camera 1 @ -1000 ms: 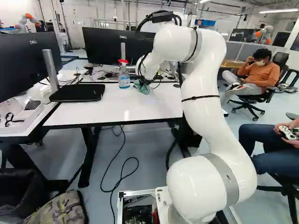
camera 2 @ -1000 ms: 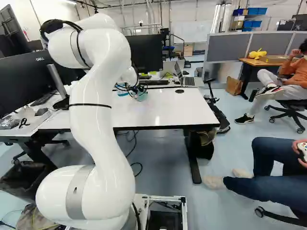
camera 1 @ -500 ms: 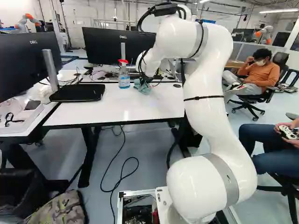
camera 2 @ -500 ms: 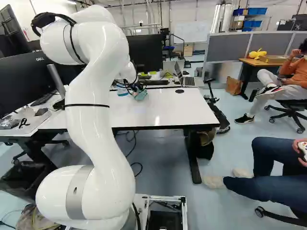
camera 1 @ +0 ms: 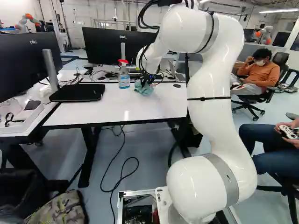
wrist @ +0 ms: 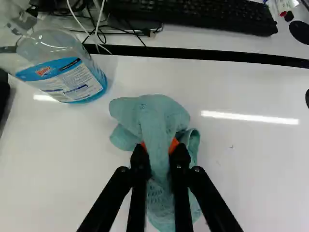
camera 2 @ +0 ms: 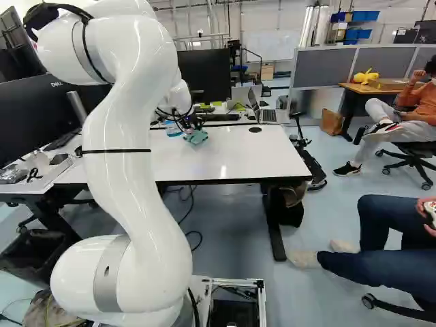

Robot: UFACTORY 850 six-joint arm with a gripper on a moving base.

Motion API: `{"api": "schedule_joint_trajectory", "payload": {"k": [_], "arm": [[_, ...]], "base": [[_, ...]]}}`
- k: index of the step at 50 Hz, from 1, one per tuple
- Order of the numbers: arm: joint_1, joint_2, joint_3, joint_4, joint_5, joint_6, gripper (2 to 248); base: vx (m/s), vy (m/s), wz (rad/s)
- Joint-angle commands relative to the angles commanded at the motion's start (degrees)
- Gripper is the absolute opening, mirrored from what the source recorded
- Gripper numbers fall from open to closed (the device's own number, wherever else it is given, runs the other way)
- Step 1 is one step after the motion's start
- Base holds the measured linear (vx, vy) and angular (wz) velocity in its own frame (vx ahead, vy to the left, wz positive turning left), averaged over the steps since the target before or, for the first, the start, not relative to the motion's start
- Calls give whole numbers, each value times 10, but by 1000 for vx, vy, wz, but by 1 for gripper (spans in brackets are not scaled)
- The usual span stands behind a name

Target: Clean the table with the green towel

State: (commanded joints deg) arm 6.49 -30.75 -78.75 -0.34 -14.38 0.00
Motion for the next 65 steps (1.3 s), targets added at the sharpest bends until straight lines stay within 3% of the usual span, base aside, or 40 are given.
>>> {"api": "schedule_joint_trajectory", "payload": {"k": [18, 32, 65], "arm": [[2, 46, 33, -5, -70, 0, 56], [-3, 62, 52, -6, -75, 0, 56], [-55, 78, 73, -6, 20, 0, 56]], "base": [[0, 0, 0], [0, 0, 0], [0, 0, 0]]}}
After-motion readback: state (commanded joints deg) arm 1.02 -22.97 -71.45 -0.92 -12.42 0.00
